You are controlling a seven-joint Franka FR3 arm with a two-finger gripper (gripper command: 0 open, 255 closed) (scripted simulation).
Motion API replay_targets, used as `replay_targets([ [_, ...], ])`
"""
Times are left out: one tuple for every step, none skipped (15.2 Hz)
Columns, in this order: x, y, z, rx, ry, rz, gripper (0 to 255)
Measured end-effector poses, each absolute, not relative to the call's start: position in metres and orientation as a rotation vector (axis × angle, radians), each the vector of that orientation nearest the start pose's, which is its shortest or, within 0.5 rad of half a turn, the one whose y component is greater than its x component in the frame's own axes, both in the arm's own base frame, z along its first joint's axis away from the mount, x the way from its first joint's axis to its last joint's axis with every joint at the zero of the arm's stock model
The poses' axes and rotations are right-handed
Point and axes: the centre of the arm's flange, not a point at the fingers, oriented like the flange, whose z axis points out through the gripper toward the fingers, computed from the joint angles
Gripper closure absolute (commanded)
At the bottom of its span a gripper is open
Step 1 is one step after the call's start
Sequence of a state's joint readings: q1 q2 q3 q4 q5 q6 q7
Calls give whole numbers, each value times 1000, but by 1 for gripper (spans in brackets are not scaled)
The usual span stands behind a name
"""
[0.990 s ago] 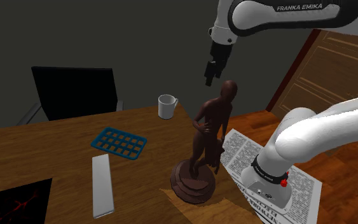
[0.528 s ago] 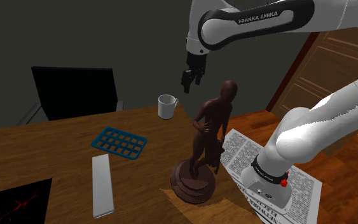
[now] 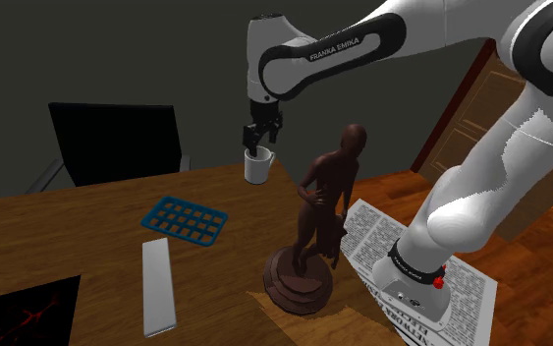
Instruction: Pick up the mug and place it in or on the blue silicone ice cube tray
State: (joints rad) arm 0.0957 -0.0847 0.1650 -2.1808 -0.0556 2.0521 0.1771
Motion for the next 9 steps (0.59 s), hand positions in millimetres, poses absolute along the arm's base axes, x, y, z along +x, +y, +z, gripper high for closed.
replay_targets([
  [504, 135, 416, -3209, -173, 51, 0],
  [512, 142, 407, -3211, -171, 53, 0],
  [521, 149, 403, -3213, -169, 55, 0],
  [524, 151, 397, -3214, -168, 55, 0],
  [525, 153, 392, -3214, -167, 56, 0],
  [526, 154, 388, -3215, -166, 56, 0],
  [527, 154, 383, -3215, -166, 56, 0],
  [527, 153, 378, -3215, -166, 56, 0],
  [527, 153, 372, -3215, -166, 56, 0],
])
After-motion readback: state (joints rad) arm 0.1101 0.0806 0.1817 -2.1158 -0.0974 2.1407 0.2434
